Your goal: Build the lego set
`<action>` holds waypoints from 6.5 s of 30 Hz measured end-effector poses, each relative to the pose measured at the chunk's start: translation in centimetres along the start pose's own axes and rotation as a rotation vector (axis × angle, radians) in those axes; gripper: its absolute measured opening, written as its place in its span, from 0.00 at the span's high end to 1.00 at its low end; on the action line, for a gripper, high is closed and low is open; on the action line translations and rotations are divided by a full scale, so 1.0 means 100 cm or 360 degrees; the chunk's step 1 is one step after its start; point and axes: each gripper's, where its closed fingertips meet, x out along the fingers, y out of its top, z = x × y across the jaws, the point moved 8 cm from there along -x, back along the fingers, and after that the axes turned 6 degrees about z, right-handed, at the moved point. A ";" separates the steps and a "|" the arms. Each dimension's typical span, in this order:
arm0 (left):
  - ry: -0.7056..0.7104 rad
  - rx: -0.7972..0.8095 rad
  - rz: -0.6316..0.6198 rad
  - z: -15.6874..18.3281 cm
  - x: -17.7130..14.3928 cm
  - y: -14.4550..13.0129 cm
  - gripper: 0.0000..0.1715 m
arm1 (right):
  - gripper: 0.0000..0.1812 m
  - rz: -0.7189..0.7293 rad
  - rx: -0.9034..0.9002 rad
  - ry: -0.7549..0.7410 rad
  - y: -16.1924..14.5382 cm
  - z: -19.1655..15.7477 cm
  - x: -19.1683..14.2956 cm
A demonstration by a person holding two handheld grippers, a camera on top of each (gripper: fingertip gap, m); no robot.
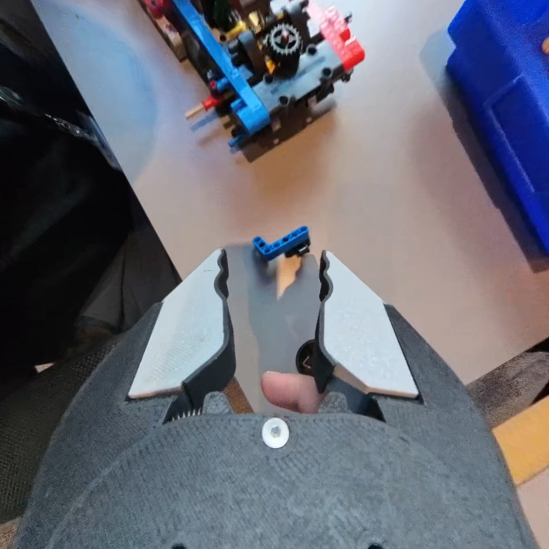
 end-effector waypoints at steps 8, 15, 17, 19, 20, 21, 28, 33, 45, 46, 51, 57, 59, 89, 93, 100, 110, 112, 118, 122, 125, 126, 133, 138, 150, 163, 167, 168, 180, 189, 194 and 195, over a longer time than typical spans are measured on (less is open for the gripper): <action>-0.0235 0.0211 0.0072 0.091 0.059 0.080 0.61 | 0.77 0.0049 -0.0050 -0.0125 -0.016 -0.010 0.021; -0.0456 0.0032 0.0133 0.177 0.137 0.106 0.71 | 0.85 0.0236 -0.0018 -0.0226 -0.018 -0.018 0.029; -0.0338 0.0129 0.0033 0.183 0.160 0.103 0.71 | 0.87 0.0282 0.0023 -0.0244 -0.018 -0.018 0.031; -0.0387 0.0163 -0.0023 0.191 0.164 0.099 0.71 | 0.87 0.0318 0.0033 -0.0271 -0.019 -0.019 0.032; -0.0427 0.0169 -0.0007 0.194 0.161 0.097 0.71 | 0.87 0.0333 0.0031 -0.0281 -0.020 -0.020 0.032; -0.0475 0.0181 0.0015 0.196 0.155 0.094 0.72 | 0.87 0.0346 0.0033 -0.0282 -0.021 -0.022 0.031; -0.0533 0.0209 0.0267 0.176 0.097 0.057 0.72 | 0.85 0.0460 0.0184 -0.0310 -0.020 -0.021 0.033; -0.0564 0.0126 0.0503 0.154 0.063 0.033 0.72 | 0.85 0.0450 0.0200 -0.0446 -0.016 -0.021 0.037; -0.0713 -0.0077 0.0799 0.119 0.033 0.016 0.70 | 0.83 0.0428 0.0291 -0.0409 -0.017 -0.016 0.038; -0.0711 -0.0100 0.0824 0.117 0.031 0.016 0.70 | 0.83 0.0428 0.0294 -0.0401 -0.017 -0.016 0.038; -0.0772 -0.0203 0.0852 0.099 0.019 0.005 0.68 | 0.81 0.0478 0.0397 -0.0328 -0.017 -0.012 0.035; -0.0780 -0.0318 0.1008 0.081 0.010 0.002 0.68 | 0.81 0.0451 0.0403 -0.0342 -0.017 -0.012 0.037; -0.0768 -0.0356 0.1059 0.077 0.008 0.003 0.69 | 0.81 0.0437 0.0399 -0.0371 -0.017 -0.012 0.038; -0.0233 0.0174 0.0665 0.138 0.062 0.048 0.77 | 0.88 0.0512 0.0252 -0.0533 -0.013 -0.026 0.039; 0.0022 0.0459 0.0546 0.164 0.104 0.080 0.77 | 0.88 0.0551 0.0316 -0.0393 -0.009 -0.035 0.041; 0.0349 0.0891 0.0335 0.181 0.151 0.081 0.76 | 0.88 0.0498 0.0424 -0.0048 0.006 -0.066 0.032; 0.0402 0.1170 0.0298 0.192 0.154 0.072 0.90 | 0.88 0.0510 0.0611 0.0297 0.023 -0.083 0.042; 0.0404 0.1160 0.0298 0.190 0.154 0.070 0.90 | 0.88 0.0510 0.0638 0.0309 0.024 -0.081 0.044; 0.0313 0.0918 0.0357 0.183 0.151 0.073 0.91 | 0.86 0.0567 0.0515 0.0258 0.030 -0.079 0.043; 0.0141 0.0668 0.0424 0.174 0.145 0.081 0.91 | 0.83 0.0647 0.0347 0.0202 0.032 -0.077 0.035; -0.0068 0.0485 0.0515 0.170 0.139 0.086 0.91 | 0.81 0.0784 0.0212 0.0125 0.033 -0.068 0.022; -0.0131 0.0413 0.0540 0.169 0.137 0.087 0.91 | 0.82 0.0825 0.0159 0.0113 0.034 -0.066 0.018; -0.0247 0.0129 0.0631 0.153 0.131 0.087 0.92 | 0.94 0.0761 -0.0177 -0.0067 0.036 -0.056 0.021; -0.0309 -0.0049 0.0686 0.146 0.128 0.087 0.92 | 1.00 0.0647 -0.0247 -0.0095 0.036 -0.051 0.022; -0.0713 -0.0396 0.0887 0.142 0.122 0.091 0.92 | 0.94 0.1038 -0.0361 0.0207 0.038 -0.057 -0.004; -0.0713 -0.0377 0.1065 0.145 0.113 0.091 0.92 | 0.91 0.1162 0.0057 0.0542 0.042 -0.052 0.006; -0.0714 -0.0383 0.1001 0.151 0.118 0.091 0.92 | 0.94 0.1202 -0.0039 0.0436 0.048 -0.056 0.005; -0.0702 -0.0372 0.0967 0.152 0.120 0.091 0.92 | 0.94 0.1200 -0.0072 0.0402 0.049 -0.058 0.004; -0.0448 -0.0400 0.0744 0.159 0.139 0.091 0.92 | 0.92 0.0999 -0.0470 -0.0318 0.063 -0.081 0.020; -0.0490 -0.0595 0.0498 0.160 0.151 0.083 0.92 | 0.98 0.0712 -0.1153 -0.0741 0.052 -0.103 0.028; -0.0420 -0.0545 0.0423 0.164 0.156 0.082 0.92 | 0.99 0.0623 -0.1352 -0.0886 0.051 -0.107 0.039; -0.0399 -0.0542 0.0422 0.163 0.156 0.082 0.92 | 0.99 0.0609 -0.1403 -0.0929 0.051 -0.107 0.041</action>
